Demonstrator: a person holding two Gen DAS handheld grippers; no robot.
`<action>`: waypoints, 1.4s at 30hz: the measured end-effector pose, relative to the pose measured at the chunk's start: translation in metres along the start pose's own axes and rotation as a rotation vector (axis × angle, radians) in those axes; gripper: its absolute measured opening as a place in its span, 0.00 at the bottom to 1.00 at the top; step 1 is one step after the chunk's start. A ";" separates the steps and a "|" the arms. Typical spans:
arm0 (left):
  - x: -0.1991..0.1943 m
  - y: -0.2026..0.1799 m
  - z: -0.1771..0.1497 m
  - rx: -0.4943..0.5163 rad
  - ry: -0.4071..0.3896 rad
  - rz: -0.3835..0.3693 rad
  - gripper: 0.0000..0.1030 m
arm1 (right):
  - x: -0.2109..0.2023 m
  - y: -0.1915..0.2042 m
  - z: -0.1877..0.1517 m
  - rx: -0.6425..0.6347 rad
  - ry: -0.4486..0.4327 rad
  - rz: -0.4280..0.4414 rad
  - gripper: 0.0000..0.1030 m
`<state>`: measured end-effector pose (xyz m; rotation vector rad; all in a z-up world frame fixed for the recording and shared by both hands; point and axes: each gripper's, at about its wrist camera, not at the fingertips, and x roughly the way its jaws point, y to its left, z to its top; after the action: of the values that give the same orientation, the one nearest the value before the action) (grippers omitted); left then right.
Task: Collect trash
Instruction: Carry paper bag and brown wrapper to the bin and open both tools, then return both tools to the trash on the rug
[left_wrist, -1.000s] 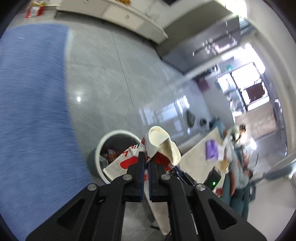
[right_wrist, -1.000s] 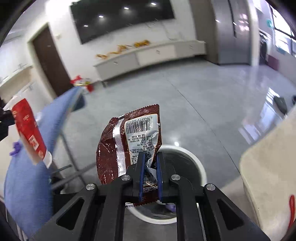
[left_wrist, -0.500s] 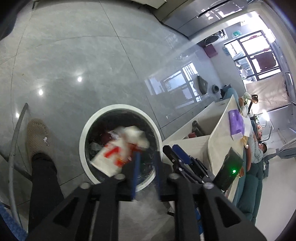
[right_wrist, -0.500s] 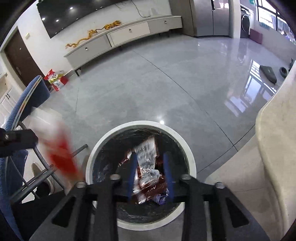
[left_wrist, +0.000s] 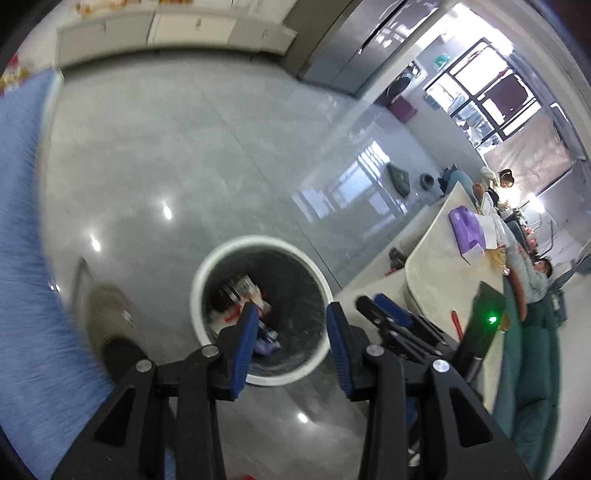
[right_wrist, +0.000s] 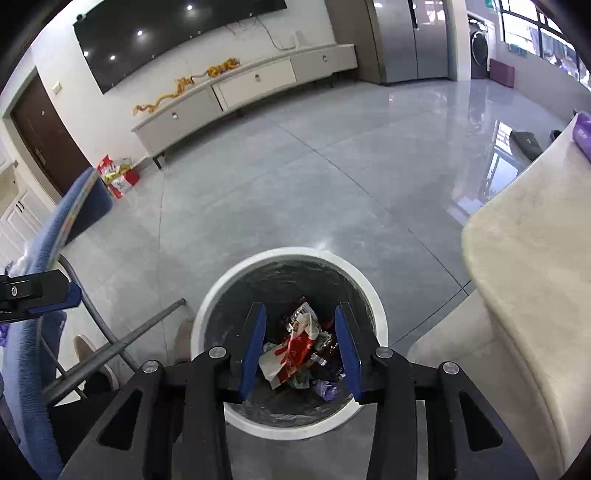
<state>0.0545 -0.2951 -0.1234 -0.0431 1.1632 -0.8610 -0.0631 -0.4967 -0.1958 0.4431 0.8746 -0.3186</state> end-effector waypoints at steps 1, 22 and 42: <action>-0.011 0.000 -0.002 0.014 -0.027 0.013 0.35 | -0.009 0.002 0.001 0.000 -0.014 0.003 0.39; -0.238 0.087 -0.092 -0.009 -0.372 0.309 0.35 | -0.135 0.142 0.012 -0.222 -0.223 0.188 0.47; -0.376 0.209 -0.203 -0.316 -0.520 0.573 0.59 | -0.169 0.202 0.012 -0.352 -0.270 0.321 0.52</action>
<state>-0.0379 0.1580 -0.0108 -0.1737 0.7447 -0.1332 -0.0677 -0.3136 -0.0064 0.2009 0.5679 0.0726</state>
